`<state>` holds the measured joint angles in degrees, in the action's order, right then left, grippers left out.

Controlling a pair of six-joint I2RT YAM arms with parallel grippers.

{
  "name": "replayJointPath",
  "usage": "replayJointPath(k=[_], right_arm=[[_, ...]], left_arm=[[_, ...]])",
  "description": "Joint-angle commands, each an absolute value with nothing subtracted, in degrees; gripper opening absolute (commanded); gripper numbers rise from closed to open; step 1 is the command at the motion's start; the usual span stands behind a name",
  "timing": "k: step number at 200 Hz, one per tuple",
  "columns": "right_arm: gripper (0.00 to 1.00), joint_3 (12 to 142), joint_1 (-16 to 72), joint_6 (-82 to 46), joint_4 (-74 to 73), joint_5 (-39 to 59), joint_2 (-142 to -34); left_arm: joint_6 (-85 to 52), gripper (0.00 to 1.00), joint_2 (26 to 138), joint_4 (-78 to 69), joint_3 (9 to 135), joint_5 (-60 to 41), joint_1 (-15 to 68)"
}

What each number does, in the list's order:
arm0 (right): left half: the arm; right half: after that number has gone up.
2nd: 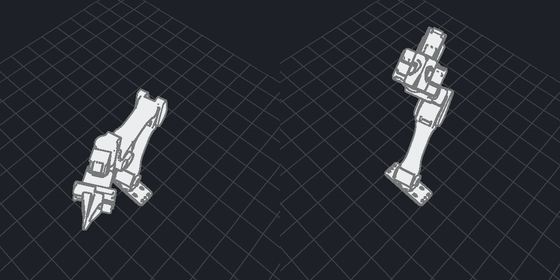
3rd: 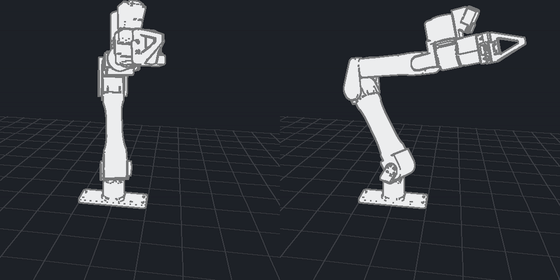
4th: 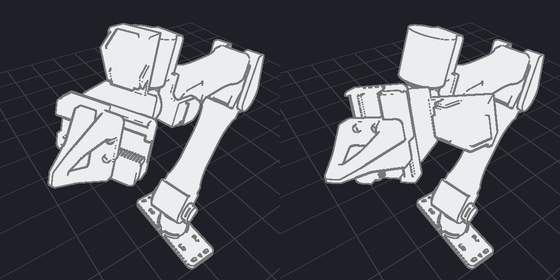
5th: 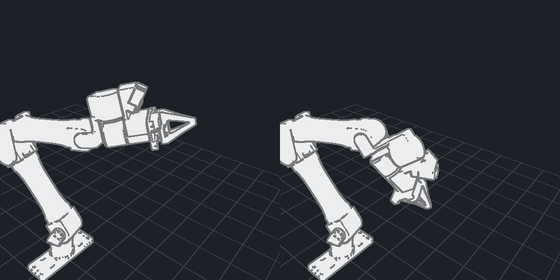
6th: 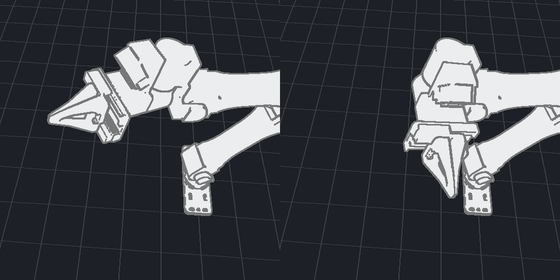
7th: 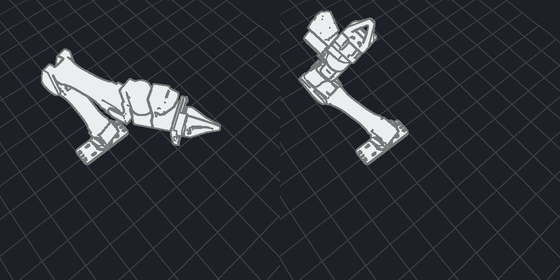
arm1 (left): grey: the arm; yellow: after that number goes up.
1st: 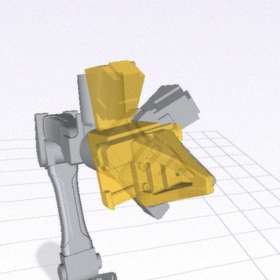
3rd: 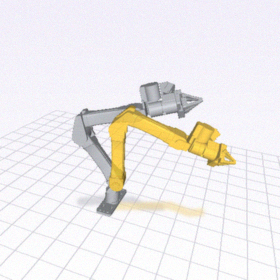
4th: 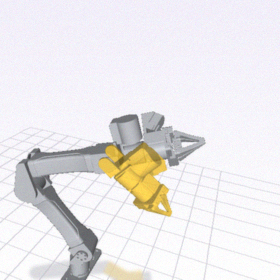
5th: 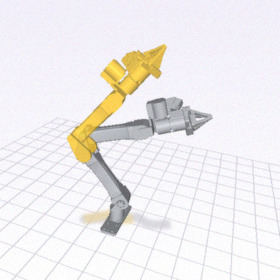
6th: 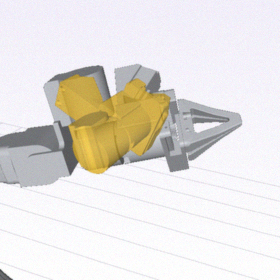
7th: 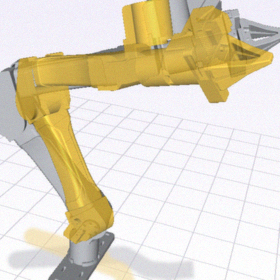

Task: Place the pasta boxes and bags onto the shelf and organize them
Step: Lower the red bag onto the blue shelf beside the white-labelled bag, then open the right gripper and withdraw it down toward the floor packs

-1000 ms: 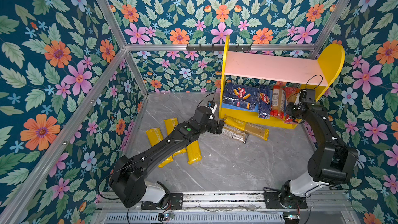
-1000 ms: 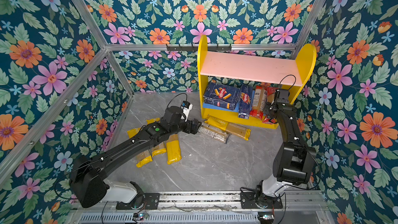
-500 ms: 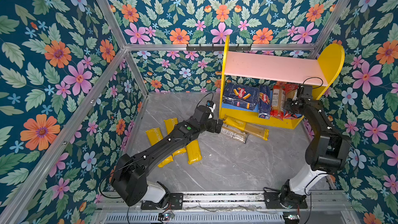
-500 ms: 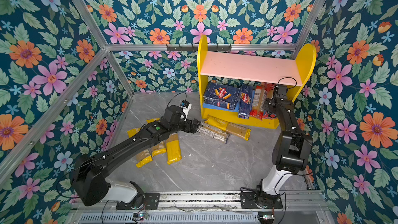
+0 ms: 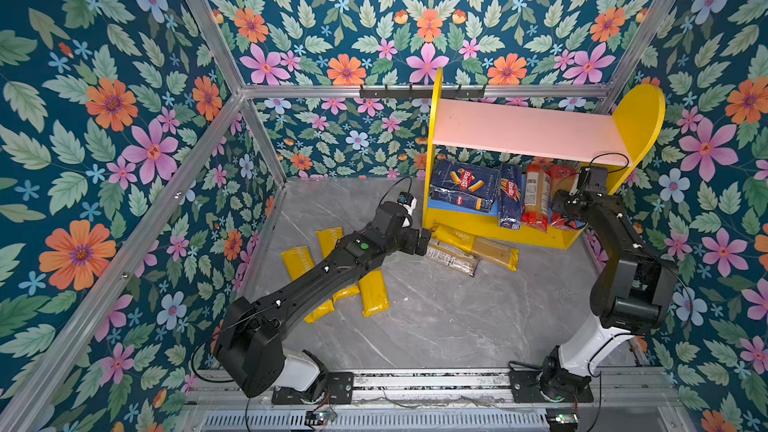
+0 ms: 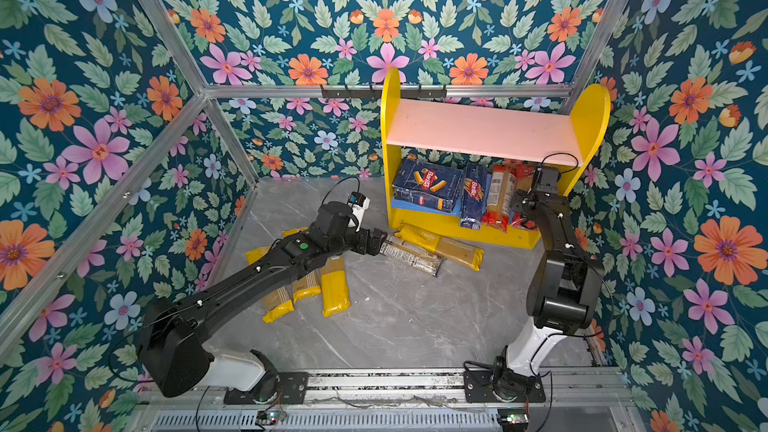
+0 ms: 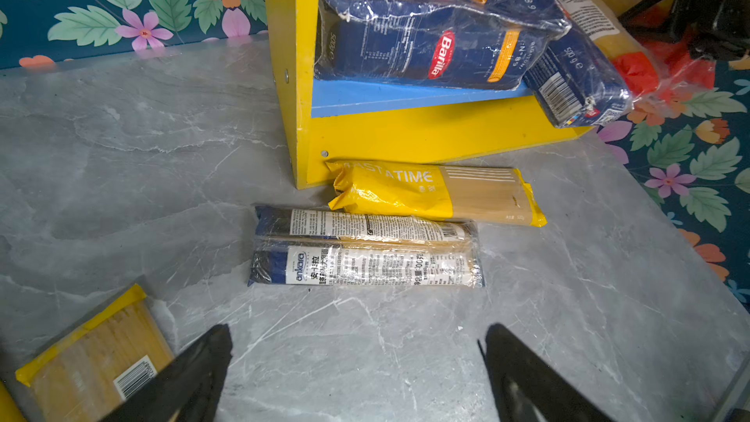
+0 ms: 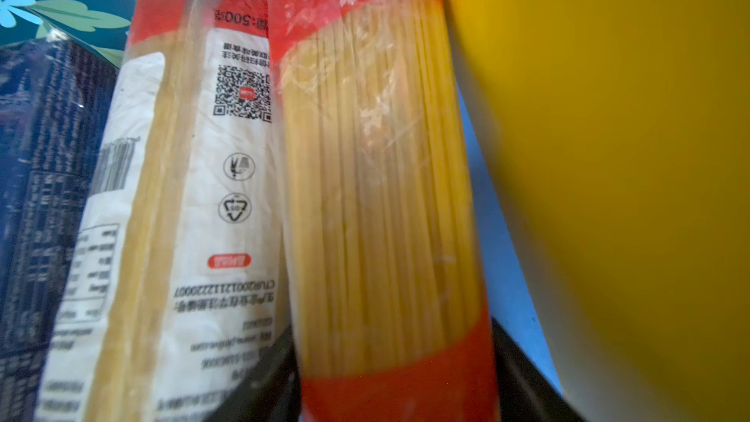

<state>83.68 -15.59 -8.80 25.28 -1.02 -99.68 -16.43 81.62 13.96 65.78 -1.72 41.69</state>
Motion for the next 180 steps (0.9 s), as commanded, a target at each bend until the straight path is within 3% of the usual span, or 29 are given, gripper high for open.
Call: replayJointPath(k=[1, 42, 130, 180], right_arm=[[0.8, 82.7, -15.6, -9.6, 24.7, -0.6, -98.0], [0.84, 80.3, -15.5, -10.7, 25.6, 0.7, -95.5], [0.88, 71.1, -15.1, -15.8, 30.8, 4.3, -80.0], [0.9, 63.6, -6.4, -19.5, 37.8, 0.8, -65.4]], left_arm=[[-16.8, 1.0, 81.1, 14.4, 66.1, -2.3, 41.7], [-17.1, 1.0, 79.4, 14.6, 65.4, -2.2, 41.7], [-18.3, 1.0, 74.6, 14.9, 61.6, -2.4, 41.7], [-19.9, 1.0, 68.4, 15.5, 56.4, -1.7, 41.7]])
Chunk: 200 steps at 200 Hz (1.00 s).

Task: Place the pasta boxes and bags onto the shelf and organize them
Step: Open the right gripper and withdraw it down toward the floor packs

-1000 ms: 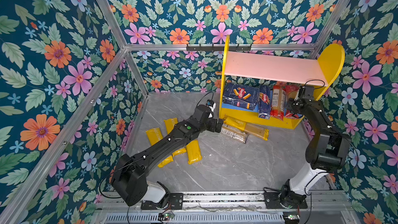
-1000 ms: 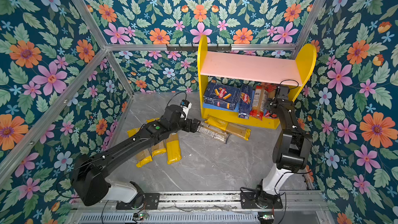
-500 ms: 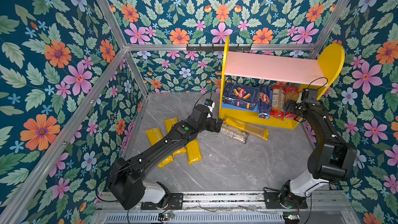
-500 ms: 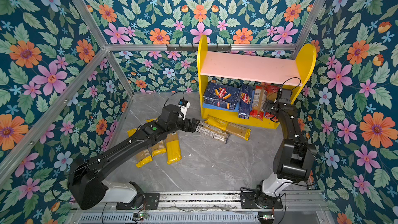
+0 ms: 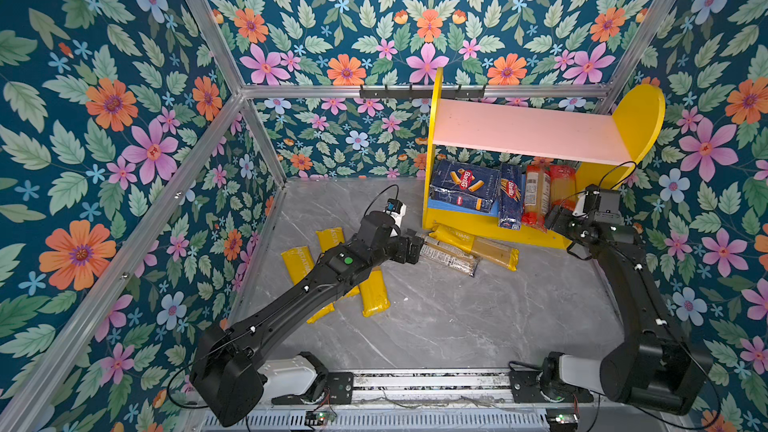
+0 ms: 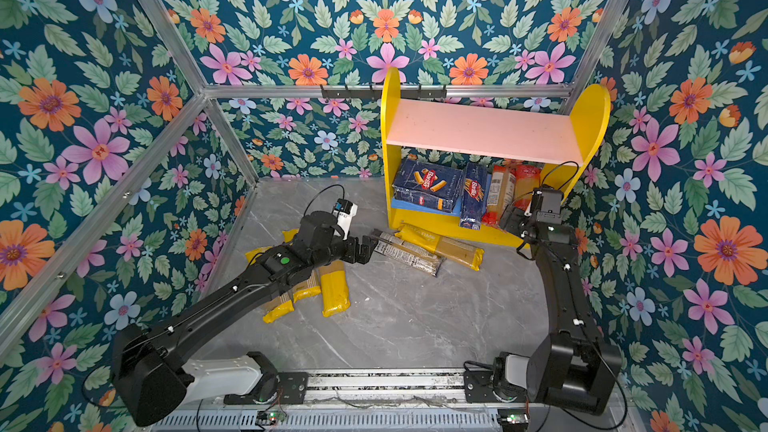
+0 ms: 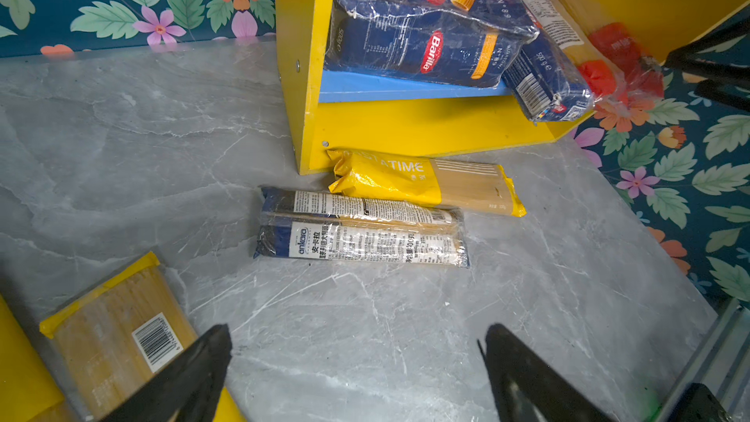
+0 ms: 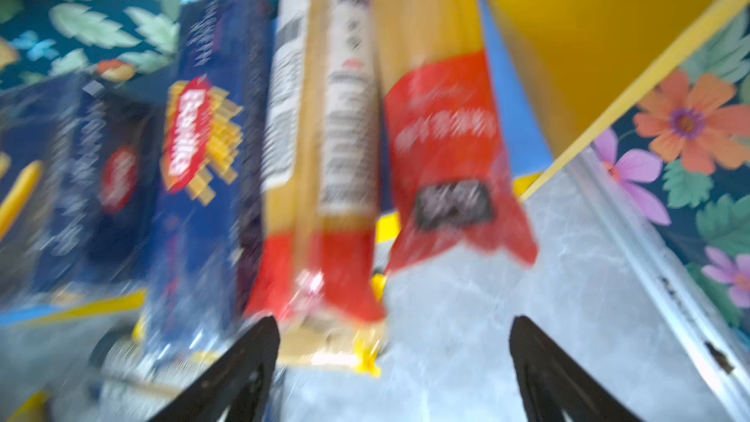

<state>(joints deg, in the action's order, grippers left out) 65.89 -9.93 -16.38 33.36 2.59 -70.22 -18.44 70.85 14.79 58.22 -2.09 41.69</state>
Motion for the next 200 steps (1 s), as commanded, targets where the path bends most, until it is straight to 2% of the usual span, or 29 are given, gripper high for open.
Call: replayJointPath(k=[1, 35, 67, 87, 127, 170, 200], right_arm=[[0.9, 63.5, -6.1, -19.6, 38.0, 0.8, -65.2], [0.92, 57.8, 4.1, -25.0, 42.7, -1.5, -55.1], [0.94, 54.2, 20.1, -32.2, 46.0, -6.8, -48.8], [0.98, 51.9, 30.0, -36.6, 46.1, -10.8, -47.8], [0.99, 49.1, 47.2, -44.2, 43.7, -18.1, -51.9], [0.99, 47.7, 49.8, -45.2, 37.2, -17.2, -60.8], [0.99, 47.6, 47.2, -44.1, 33.0, -17.0, -66.4]], left_arm=[[-20.0, 1.0, 68.2, 15.5, 56.2, -1.6, 41.7], [-22.0, 1.0, 62.1, 16.6, 51.2, -0.9, 41.7], [-25.0, 1.0, 54.6, 18.4, 45.3, 0.0, 41.6], [-27.2, 1.0, 49.6, 20.0, 41.8, 1.1, 41.7], [-30.5, 1.0, 40.8, 23.6, 37.3, 3.0, 41.7], [-32.2, 1.0, 36.5, 26.7, 36.0, 5.6, 41.7], [-32.3, 1.0, 38.2, 26.7, 35.9, 7.0, 41.7]])
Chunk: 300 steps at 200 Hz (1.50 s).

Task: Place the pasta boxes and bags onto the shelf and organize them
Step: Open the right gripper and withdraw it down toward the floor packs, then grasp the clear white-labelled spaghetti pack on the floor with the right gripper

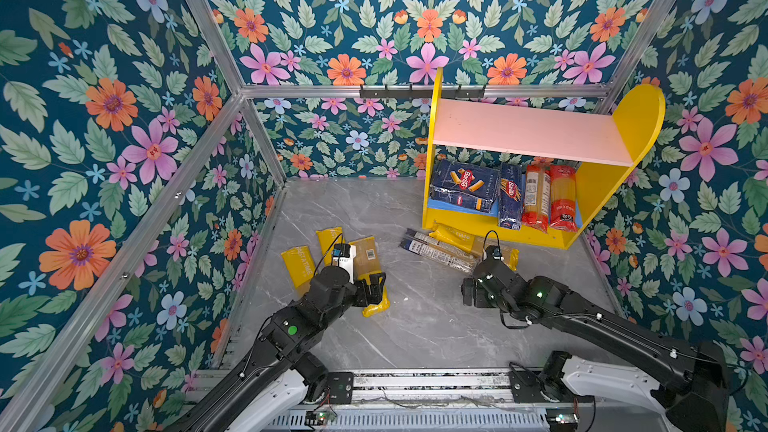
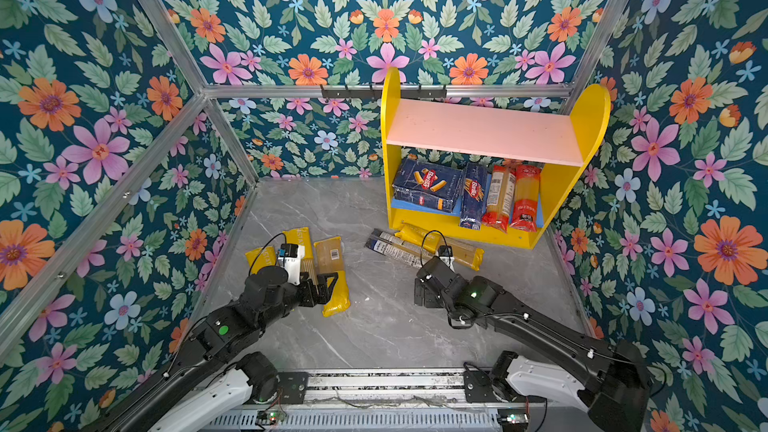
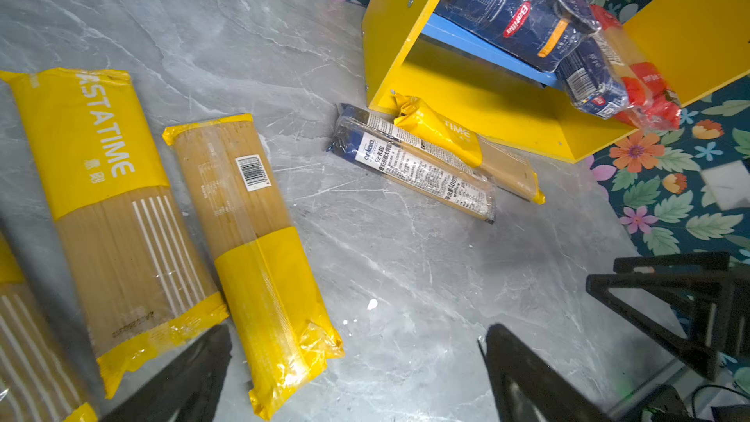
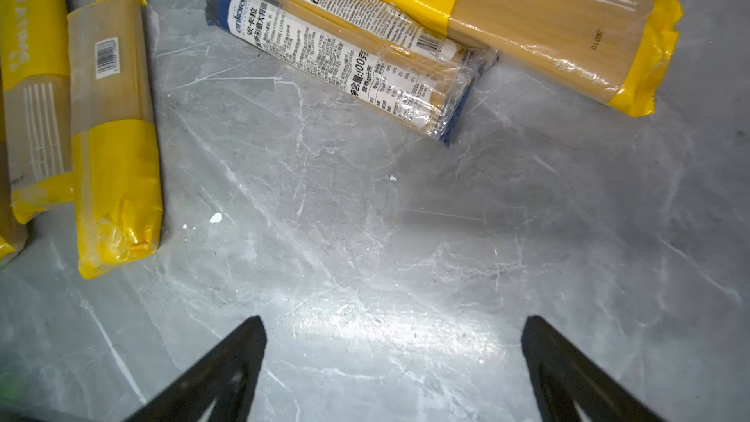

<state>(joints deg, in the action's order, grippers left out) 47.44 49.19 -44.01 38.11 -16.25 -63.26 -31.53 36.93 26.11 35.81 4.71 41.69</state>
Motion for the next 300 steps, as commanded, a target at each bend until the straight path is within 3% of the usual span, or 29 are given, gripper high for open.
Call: replayJointPath(k=[1, 55, 137, 205, 266, 300], right_arm=[[0.99, 47.6, 47.0, -44.0, 32.9, -16.7, -66.7], [0.99, 50.2, 35.0, -37.7, 24.3, -8.1, -79.7], [0.99, 66.2, 26.6, -32.3, 22.1, -2.9, -100.7], [0.98, 64.6, 27.7, -36.1, 17.1, 3.8, -105.2], [0.99, 64.3, 43.3, -39.9, 21.8, -1.6, -104.2], [0.99, 63.0, 46.8, -40.9, 21.5, -3.0, -102.4]], left_arm=[[-32.3, 1.0, 38.4, 26.7, 35.8, 7.1, 41.7], [-31.4, 1.0, 46.9, 23.1, 38.5, 12.5, 41.7], [-29.2, 1.0, 50.6, 21.6, 40.4, 15.9, 40.3], [-28.1, 1.0, 50.6, 21.4, 40.7, 14.1, 37.7], [-29.2, 1.0, 49.3, 20.3, 39.4, 10.9, 37.5], [-29.3, 1.0, 45.6, 22.9, 38.9, 10.6, 37.5]])
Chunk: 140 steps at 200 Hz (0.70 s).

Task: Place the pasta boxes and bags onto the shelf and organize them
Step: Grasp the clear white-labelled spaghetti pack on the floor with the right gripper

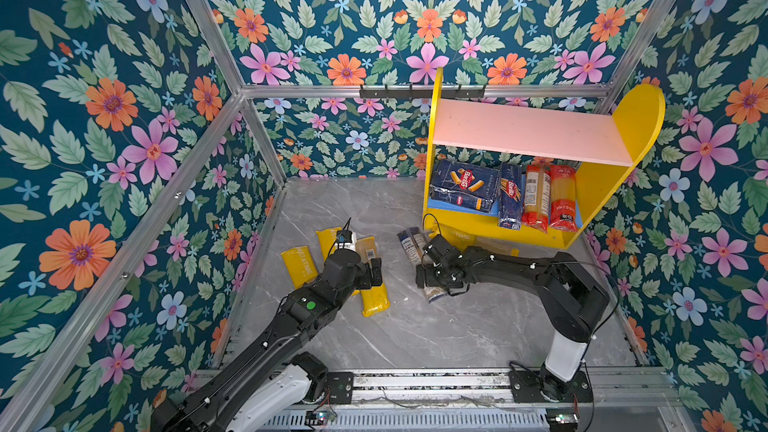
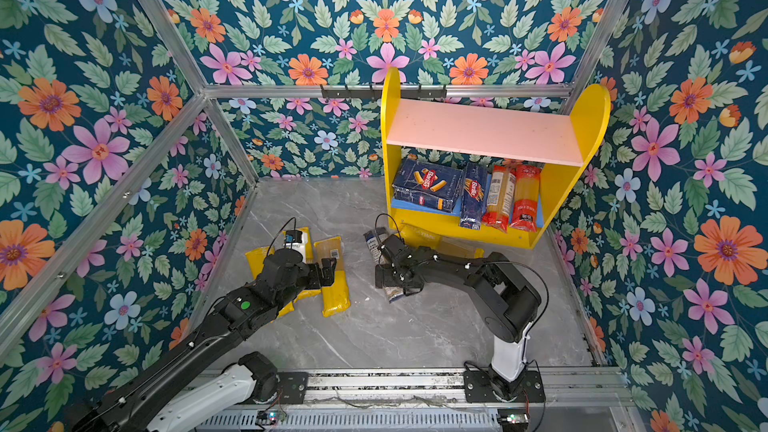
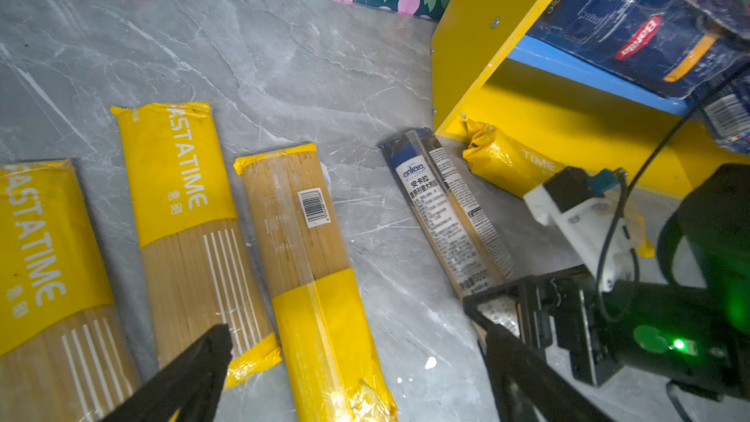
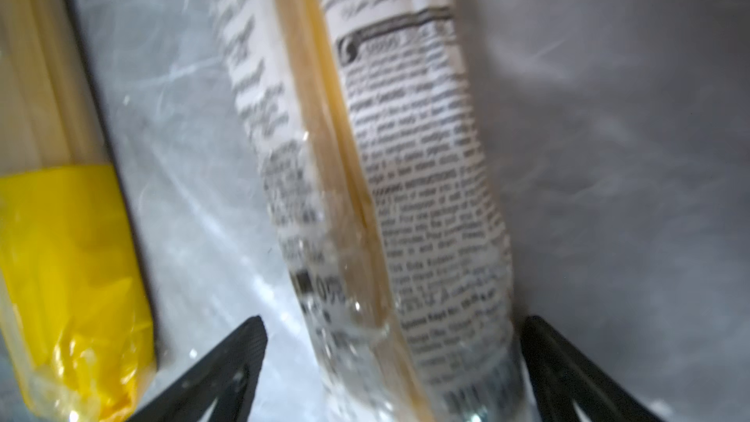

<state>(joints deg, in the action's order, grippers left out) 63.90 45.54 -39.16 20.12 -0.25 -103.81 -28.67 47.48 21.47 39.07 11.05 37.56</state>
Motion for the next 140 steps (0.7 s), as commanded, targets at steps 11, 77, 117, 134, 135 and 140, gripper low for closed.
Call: replayJointPath(k=[11, 77, 117, 134, 135, 140], right_arm=[[0.99, 62.4, 47.7, -40.8, 21.0, -3.9, -101.6], [0.99, 63.9, 54.2, -39.1, 19.6, -11.0, -105.4], [0.99, 65.7, 56.0, -39.2, 20.2, -15.2, -109.3], [0.99, 65.8, 56.1, -39.7, 20.2, -16.5, -110.1], [0.99, 65.8, 56.1, -39.7, 20.2, -16.5, -110.1], [0.99, 65.8, 56.1, -39.8, 20.1, -16.7, -110.3]], left_arm=[[-29.3, 1.0, 44.3, 24.2, 38.9, 11.1, 37.5], [-30.7, 1.0, 38.5, 28.9, 38.5, 12.4, 37.6], [-30.7, 1.0, 38.2, 29.7, 38.5, 12.0, 37.6], [-30.7, 1.0, 38.4, 29.5, 38.6, 11.9, 37.6], [-30.7, 1.0, 38.4, 29.5, 38.6, 11.9, 37.5], [-30.6, 1.0, 38.5, 29.4, 38.6, 11.9, 37.5]])
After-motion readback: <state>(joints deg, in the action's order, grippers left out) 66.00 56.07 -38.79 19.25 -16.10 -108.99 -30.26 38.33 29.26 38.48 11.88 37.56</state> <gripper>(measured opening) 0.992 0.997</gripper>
